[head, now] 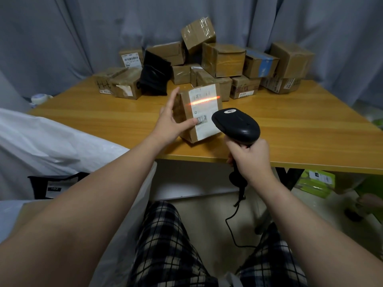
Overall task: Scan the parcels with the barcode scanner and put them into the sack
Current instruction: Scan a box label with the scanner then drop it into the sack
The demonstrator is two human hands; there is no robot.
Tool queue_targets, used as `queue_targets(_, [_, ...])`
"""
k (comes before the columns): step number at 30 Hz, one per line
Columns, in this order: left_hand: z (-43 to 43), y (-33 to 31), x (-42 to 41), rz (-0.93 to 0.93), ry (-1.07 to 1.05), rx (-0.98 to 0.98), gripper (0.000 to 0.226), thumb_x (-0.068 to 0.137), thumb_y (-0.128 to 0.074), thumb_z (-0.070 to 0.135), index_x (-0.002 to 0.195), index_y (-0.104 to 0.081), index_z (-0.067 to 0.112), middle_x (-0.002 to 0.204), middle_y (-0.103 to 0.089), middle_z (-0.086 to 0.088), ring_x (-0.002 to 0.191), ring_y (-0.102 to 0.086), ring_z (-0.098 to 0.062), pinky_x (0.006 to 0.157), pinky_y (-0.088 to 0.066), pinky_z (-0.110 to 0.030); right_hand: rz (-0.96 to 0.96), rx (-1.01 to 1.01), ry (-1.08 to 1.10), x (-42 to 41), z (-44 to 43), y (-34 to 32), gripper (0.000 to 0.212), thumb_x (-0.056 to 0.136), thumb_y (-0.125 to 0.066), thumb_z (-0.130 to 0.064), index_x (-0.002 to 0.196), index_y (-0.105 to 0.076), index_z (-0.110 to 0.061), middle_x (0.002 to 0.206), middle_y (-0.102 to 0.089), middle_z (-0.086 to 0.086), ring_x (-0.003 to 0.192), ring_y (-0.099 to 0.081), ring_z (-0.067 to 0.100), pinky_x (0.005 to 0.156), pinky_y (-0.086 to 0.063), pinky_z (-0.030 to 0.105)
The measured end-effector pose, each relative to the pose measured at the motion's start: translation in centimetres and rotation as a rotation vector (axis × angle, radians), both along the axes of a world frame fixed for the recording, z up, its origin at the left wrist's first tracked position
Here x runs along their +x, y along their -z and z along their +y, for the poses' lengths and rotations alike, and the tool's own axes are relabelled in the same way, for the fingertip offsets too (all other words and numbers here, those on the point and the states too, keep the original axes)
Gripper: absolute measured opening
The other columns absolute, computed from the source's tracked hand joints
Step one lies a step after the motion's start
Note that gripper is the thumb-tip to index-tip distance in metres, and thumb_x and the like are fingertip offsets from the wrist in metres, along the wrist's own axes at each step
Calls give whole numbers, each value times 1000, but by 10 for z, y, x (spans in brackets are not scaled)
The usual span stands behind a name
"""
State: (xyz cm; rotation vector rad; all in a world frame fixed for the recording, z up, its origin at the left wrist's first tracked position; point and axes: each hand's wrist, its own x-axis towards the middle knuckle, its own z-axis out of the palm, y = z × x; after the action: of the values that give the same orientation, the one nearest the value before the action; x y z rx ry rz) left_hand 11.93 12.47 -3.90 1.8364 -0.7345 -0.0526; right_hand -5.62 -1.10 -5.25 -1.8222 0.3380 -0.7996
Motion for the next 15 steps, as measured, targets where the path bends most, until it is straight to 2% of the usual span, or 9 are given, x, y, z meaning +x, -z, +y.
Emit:
queue_targets(3, [-2,1,1,-85,-58,51,94,78,-78,26,148,-17,43,150,-21,-7,137,-28,-25,106,-37,-41,171,11,-45,8,-13,-34,26,86,-67,-19,68,-62,-2,53,-57,9,43,-59,16,50,-50,33])
queue_targets(7, [-5,-12,11,-5,-112,73,97,74,-80,36,147,-17,42,147,-29,-7,134,-34,-27,103,-41,-40,377,-66,-126,24,-29,-97,23,88,-65,-27,84,-65,-4,62,-62,10,50,-61,21,46,-50,27])
queue_targets(11, [-7,-30,13,137,-95,58,106,58,-78,55,144,-16,45,145,-35,-6,131,-38,-30,103,-42,-53,456,-147,-185,38,-27,-149,23,88,-64,-27,78,-61,-7,58,-59,6,44,-58,16,42,-48,23])
queue_targets(15, [0,-39,8,154,-69,76,99,74,-80,38,148,-14,38,147,-33,-8,133,-37,-31,104,-42,-53,488,-181,-205,44,-18,-175,24,89,-62,-29,79,-60,-8,58,-58,6,45,-57,16,42,-48,22])
